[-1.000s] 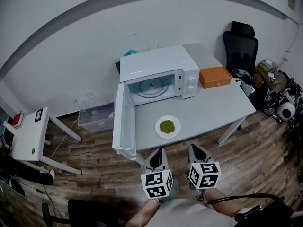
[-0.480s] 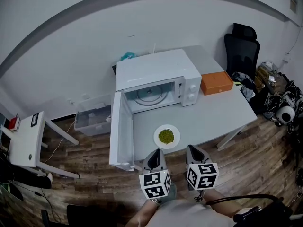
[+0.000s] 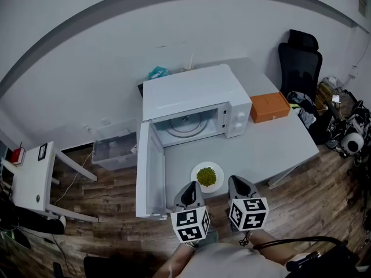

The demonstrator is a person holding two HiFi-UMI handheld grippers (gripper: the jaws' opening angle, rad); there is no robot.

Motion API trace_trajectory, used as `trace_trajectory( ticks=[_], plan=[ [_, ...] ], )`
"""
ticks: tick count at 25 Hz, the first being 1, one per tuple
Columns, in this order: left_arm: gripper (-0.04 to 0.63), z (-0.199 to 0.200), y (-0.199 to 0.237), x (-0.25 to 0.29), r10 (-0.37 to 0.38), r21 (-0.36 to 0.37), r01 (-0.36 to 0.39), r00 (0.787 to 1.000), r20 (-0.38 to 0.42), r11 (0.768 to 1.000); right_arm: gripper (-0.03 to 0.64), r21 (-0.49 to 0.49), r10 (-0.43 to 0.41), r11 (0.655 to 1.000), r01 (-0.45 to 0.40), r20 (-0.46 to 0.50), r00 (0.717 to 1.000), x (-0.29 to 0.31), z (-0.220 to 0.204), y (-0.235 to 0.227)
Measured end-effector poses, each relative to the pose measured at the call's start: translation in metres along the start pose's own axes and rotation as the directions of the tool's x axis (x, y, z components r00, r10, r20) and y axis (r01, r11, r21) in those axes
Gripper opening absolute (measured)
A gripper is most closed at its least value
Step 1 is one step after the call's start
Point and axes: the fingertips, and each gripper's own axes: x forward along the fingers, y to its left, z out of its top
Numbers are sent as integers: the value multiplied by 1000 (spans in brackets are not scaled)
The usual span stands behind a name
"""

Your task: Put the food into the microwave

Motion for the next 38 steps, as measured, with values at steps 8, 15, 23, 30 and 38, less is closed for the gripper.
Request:
trace_trajectory(
  ticks=[8,15,23,30,38],
  plan=[
    [1,15,17,27,14,-14,-14,1000,10,1000,17,-9,16,1000,-16,9,1000,33,20,1],
    [1,30,35,48,34,-17,-33,999,16,999,17,-4,36,999,-36,7,999,63,33,4],
    [1,44,48,68,35,-7,-35,999,21,999,17,-18,58,998,-58,13,998,93,50,13],
    [1,48,60,86,34,-19,-34,999,19,999,17,-27,62,998,-62,3,998,112,55,16],
    [1,52,66,99,35,-40,-34,999,18,999,17,-27,64,998,-64,-6,998,127,59,17]
  ],
)
